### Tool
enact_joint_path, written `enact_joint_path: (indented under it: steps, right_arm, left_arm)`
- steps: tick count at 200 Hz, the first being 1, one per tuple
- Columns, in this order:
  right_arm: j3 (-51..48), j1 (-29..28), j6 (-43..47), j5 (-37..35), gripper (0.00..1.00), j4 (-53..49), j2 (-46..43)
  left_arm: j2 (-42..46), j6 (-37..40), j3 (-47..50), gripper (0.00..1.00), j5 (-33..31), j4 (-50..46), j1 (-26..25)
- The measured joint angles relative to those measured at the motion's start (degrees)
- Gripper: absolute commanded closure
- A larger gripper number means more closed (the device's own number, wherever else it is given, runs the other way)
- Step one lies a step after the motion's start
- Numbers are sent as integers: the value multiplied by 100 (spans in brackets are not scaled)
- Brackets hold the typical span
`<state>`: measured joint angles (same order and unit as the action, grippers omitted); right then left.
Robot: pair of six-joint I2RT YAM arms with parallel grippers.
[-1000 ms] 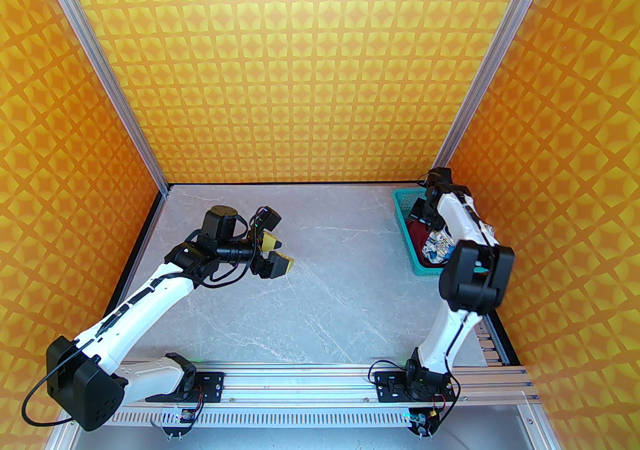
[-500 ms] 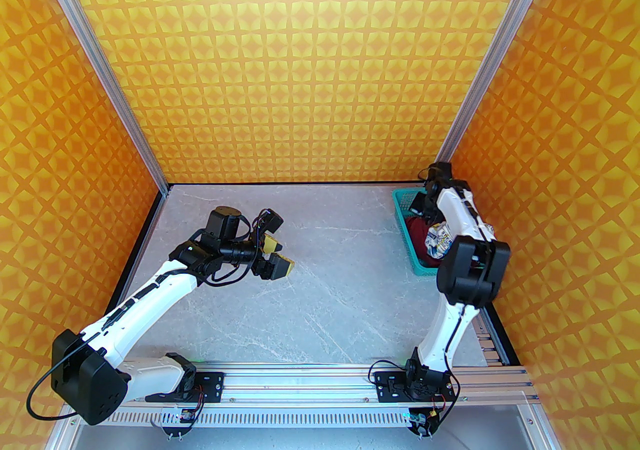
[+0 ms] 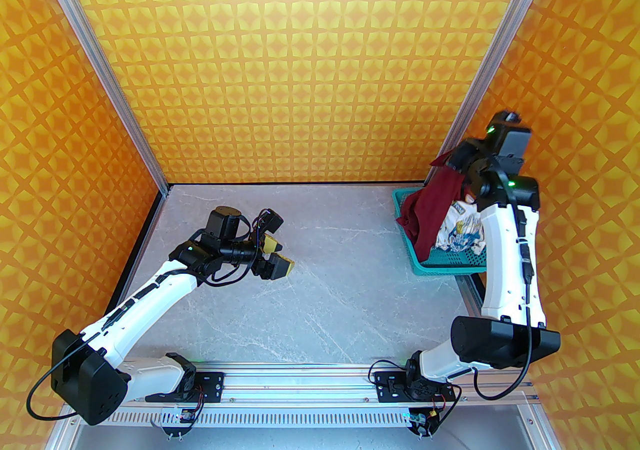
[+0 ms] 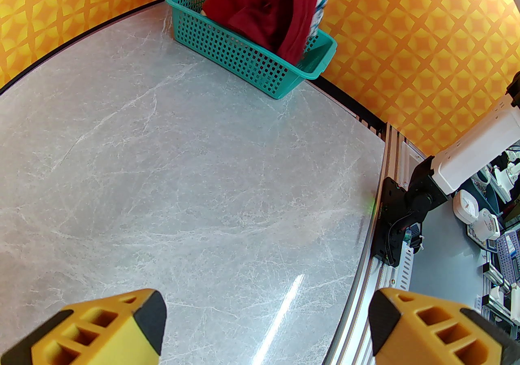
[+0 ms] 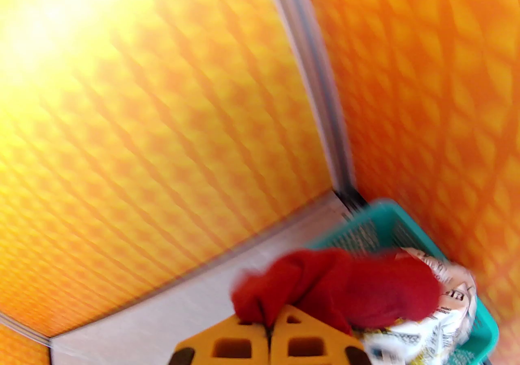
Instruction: Fold and stack the mixed laundry pile
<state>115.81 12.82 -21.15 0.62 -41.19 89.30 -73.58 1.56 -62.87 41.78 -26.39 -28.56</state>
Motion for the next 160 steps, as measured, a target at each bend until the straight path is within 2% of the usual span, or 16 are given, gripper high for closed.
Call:
enact_joint_path:
  steps: [26,68,125,141,160]
  right_arm:
    - [636,4,-229,750,100,216,131]
    - [1576,4,-949,2391,100,868,205]
    - [1878,-52,-1646,3611,100,1565,61]
    - [1808,-345,-1661,3805,100,1572,55]
    - [1471,-1071,-1460,3904,100,1458,-24]
  left_arm:
    - [0,0,0,15,0,2,0]
    - [2,7,0,16,0,4,0]
    - [111,7,33,16,0,90,0]
    - [238,22,90,16,0,162,0]
    - [415,24,181,16,2,249,35]
